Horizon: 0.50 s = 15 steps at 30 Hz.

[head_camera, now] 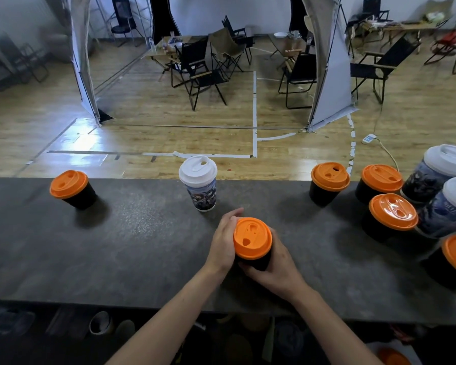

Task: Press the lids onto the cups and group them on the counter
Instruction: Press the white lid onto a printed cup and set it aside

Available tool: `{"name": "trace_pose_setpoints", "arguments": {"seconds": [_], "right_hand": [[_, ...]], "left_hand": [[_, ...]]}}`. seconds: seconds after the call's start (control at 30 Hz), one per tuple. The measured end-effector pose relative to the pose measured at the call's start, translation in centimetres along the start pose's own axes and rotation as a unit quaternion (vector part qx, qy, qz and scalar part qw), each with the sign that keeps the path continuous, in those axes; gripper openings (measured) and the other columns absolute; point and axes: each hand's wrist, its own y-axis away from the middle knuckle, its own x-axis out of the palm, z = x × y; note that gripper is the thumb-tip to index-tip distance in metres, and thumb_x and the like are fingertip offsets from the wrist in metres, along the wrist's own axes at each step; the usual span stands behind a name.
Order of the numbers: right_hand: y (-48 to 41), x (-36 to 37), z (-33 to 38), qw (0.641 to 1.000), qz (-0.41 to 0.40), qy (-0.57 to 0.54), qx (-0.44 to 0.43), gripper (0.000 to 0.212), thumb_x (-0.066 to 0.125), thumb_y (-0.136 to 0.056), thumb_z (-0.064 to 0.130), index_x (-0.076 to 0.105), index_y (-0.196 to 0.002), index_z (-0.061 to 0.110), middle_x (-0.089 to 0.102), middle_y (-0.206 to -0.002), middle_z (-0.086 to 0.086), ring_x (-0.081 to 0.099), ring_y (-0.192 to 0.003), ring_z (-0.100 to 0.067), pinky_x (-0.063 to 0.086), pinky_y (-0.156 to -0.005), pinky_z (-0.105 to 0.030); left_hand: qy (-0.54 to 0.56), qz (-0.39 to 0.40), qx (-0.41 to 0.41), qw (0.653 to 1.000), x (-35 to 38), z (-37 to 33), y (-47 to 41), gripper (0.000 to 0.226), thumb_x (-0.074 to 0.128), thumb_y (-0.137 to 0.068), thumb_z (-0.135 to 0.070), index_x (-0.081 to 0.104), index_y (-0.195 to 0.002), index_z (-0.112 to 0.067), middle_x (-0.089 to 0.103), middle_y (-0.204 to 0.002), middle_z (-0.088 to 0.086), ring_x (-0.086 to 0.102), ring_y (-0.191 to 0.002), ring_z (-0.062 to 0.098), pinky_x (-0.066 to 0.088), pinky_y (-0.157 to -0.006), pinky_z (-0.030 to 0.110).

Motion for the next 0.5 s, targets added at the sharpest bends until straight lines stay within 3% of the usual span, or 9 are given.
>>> {"name": "trace_pose_setpoints", "arguments": {"seconds": [0.1, 0.2, 0.37, 0.5], "right_hand": [[0.0, 0.2, 0.3, 1.0, -0.003, -0.003, 0.012, 0.092, 0.091, -0.065, 0.054, 0.047, -0.14, 0.025, 0.057, -0.132, 0.014, 0.057, -0.123, -0.004, 0.047, -0.101, -0.021], [-0.2, 0.1, 0.1, 1.0, -0.013, 0.007, 0.02, 0.089, 0.091, -0.062, 0.055, 0.049, -0.135, 0.027, 0.058, -0.127, 0.015, 0.057, -0.119, 0.001, 0.048, -0.098, -0.02], [-0.1, 0.2, -0.2, 1.0, -0.01, 0.004, 0.018, 0.085, 0.089, -0.064, 0.052, 0.047, -0.135, 0.031, 0.059, -0.129, 0.016, 0.056, -0.12, 0.004, 0.045, -0.099, -0.014], [-0.1, 0.2, -0.5, 1.0, -0.023, 0.005, 0.015, 0.089, 0.096, -0.059, 0.047, 0.048, -0.131, 0.026, 0.058, -0.125, 0.016, 0.055, -0.117, 0.007, 0.042, -0.095, -0.009]], "left_hand": [[-0.01, -0.026, 0.005, 1.0, 0.0, 0.3, 0.4, 0.03, 0.04, -0.11, -0.021, 0.065, -0.125, -0.016, 0.068, -0.119, -0.002, 0.064, -0.101, -0.004, 0.046, -0.084, 0.01], [0.011, -0.001, -0.006, 1.0, -0.2, 0.7, -0.1, 0.038, 0.042, -0.103, -0.039, 0.066, -0.123, -0.018, 0.07, -0.117, 0.0, 0.066, -0.104, 0.002, 0.048, -0.086, 0.014], [0.029, 0.027, -0.005, 0.999, -0.3, 1.7, -0.5, 0.06, 0.041, -0.092, -0.062, 0.069, -0.12, -0.018, 0.073, -0.117, 0.006, 0.067, -0.114, 0.018, 0.049, -0.102, 0.033], [0.042, 0.015, -0.012, 0.999, -0.5, 1.6, -1.0, 0.06, 0.048, -0.087, -0.062, 0.073, -0.117, -0.017, 0.074, -0.118, 0.005, 0.067, -0.116, 0.019, 0.047, -0.108, 0.041]]}}
